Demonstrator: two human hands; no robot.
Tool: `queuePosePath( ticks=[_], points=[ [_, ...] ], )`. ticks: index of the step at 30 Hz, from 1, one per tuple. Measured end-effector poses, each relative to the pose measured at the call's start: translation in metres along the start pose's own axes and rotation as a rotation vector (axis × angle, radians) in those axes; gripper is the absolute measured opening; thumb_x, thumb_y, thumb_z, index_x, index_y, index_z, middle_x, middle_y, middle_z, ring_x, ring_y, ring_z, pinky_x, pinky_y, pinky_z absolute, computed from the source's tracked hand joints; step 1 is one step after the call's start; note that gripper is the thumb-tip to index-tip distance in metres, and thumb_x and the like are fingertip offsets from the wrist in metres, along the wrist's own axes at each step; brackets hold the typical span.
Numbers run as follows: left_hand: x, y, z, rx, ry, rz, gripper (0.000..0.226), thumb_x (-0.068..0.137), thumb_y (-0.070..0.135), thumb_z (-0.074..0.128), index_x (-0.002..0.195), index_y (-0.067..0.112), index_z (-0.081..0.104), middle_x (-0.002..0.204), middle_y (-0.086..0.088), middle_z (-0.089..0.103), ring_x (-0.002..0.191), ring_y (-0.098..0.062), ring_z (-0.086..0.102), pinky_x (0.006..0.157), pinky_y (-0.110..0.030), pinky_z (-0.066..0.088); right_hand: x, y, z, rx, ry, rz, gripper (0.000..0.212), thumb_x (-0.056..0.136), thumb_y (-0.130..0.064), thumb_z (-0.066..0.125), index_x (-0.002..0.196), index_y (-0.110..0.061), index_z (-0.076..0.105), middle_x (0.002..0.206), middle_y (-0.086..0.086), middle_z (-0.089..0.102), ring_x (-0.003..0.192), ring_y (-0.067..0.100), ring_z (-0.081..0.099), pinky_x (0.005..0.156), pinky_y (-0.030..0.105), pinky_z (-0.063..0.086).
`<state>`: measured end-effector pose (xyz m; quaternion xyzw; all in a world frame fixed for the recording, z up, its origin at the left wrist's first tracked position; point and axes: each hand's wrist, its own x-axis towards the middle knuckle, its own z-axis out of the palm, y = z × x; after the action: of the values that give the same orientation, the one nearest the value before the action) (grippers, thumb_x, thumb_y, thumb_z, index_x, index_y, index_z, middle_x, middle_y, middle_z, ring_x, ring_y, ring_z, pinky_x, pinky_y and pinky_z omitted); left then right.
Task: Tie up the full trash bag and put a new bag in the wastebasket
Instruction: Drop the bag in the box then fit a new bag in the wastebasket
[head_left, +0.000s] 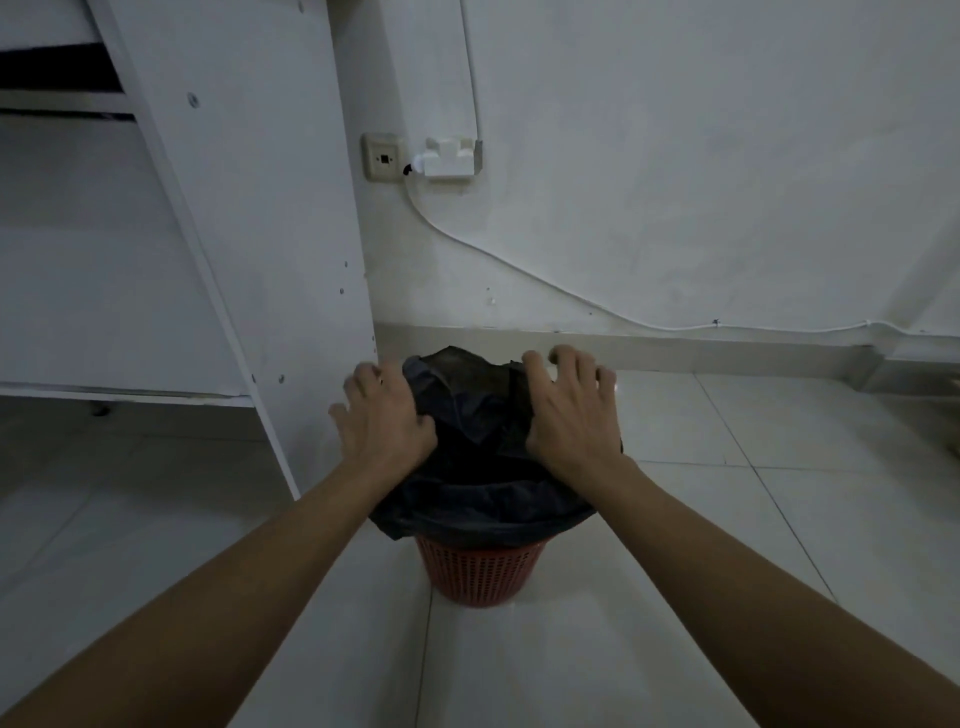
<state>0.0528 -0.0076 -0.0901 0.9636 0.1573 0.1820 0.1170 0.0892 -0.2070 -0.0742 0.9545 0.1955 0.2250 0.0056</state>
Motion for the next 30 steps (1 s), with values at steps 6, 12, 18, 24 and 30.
queuePosePath(
  ticks=[6,12,18,24,30],
  points=[
    [-0.012,0.007,0.027,0.113,0.0,0.829,0.051,0.083,0.024,0.049,0.131,0.008,0.05,0.132,-0.014,0.055,0.12,-0.031,0.052,0.103,-0.046,0.039,0.004,-0.02,0.027,0.264,-0.304,-0.158,0.038,0.091,-0.029,0.05,0.126,-0.012,0.053,0.126,0.013,0.056,0.115,0.035,0.052,0.091,0.045,0.041],
    [-0.005,-0.013,0.066,0.186,-0.358,0.335,0.067,0.095,0.064,0.03,0.153,0.031,0.023,0.166,-0.006,0.005,0.151,-0.035,0.003,0.112,-0.07,0.006,-0.005,0.012,0.074,0.209,-0.452,0.082,0.06,0.1,-0.051,0.038,0.154,-0.027,0.026,0.163,0.01,0.017,0.151,0.033,0.01,0.116,0.066,0.005],
    [0.016,-0.014,0.076,0.057,-0.418,0.11,0.086,0.079,0.078,0.024,0.154,0.038,0.009,0.164,-0.003,0.008,0.149,-0.035,0.01,0.11,-0.074,0.004,0.008,0.021,0.086,0.249,-0.366,0.132,0.063,0.099,-0.058,0.031,0.154,-0.026,0.026,0.158,0.009,0.026,0.145,0.032,0.021,0.117,0.064,0.009],
    [0.041,-0.018,0.084,-0.118,-0.445,0.021,0.084,0.077,0.076,0.031,0.151,0.04,0.012,0.161,-0.002,0.021,0.141,-0.033,0.033,0.106,-0.058,0.034,0.024,0.019,0.096,0.443,-0.464,0.188,0.059,0.097,-0.054,0.035,0.152,-0.032,0.028,0.155,0.006,0.036,0.136,0.035,0.039,0.107,0.059,0.035],
    [0.061,-0.027,0.091,-0.406,-0.476,-0.035,0.072,0.076,0.063,0.047,0.145,0.043,0.04,0.145,0.001,0.053,0.125,-0.024,0.053,0.091,-0.028,0.038,0.045,0.027,0.104,0.726,-0.508,0.275,0.051,0.095,-0.046,0.043,0.141,-0.026,0.052,0.139,0.006,0.058,0.125,0.031,0.054,0.096,0.034,0.042]
  ],
)
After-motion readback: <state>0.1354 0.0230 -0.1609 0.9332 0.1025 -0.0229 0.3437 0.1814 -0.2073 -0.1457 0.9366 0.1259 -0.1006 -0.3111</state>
